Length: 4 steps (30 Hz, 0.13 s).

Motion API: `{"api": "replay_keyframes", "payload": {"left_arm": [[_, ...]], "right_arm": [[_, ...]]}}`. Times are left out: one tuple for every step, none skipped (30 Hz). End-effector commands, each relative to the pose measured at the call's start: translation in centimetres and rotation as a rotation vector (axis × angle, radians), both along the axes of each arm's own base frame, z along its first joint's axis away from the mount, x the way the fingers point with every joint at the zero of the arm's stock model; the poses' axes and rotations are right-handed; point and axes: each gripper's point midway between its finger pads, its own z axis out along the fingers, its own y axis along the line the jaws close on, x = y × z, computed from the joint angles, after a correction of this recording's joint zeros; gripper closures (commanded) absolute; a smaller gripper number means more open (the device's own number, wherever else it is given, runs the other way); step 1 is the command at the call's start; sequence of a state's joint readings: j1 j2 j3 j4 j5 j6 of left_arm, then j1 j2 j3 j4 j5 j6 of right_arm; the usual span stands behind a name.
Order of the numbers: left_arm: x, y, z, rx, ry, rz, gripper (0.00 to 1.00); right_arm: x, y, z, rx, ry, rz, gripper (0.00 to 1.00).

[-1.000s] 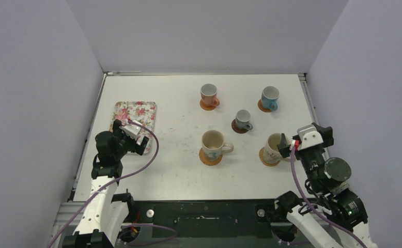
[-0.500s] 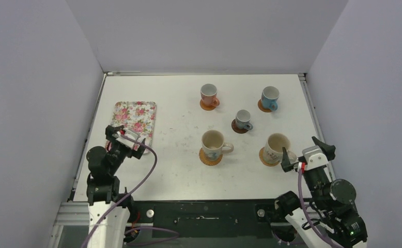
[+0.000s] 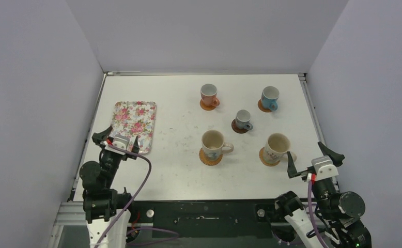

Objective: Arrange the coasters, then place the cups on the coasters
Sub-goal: Reset both arms

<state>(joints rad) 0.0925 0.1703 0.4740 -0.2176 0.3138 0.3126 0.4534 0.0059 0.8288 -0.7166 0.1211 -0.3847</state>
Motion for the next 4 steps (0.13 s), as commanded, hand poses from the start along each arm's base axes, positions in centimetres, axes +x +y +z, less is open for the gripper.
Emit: {"api": "replay_keyframes", "payload": {"left_arm": [[-0.21,0.18,-0.24,-0.012,0.009,0.012,0.03],[-0.25,0.11,-0.36,-0.009,0.015,0.008,0.03],[-0.24,0.05,-0.44,-0.007,0.019,0.004,0.03],[-0.23,-0.01,-0.58,-0.004,0.024,0.0,0.03]], "right_arm": [[-0.59,0.01,0.94,0.021,-0.021,0.019,0.0],[-0.61,0.05,0.86,0.019,-0.018,0.022,0.0],[-0.64,0.07,0.88,0.018,-0.018,0.024,0.0],[-0.65,0.15,0.85,0.016,-0.017,0.028,0.0]]}}
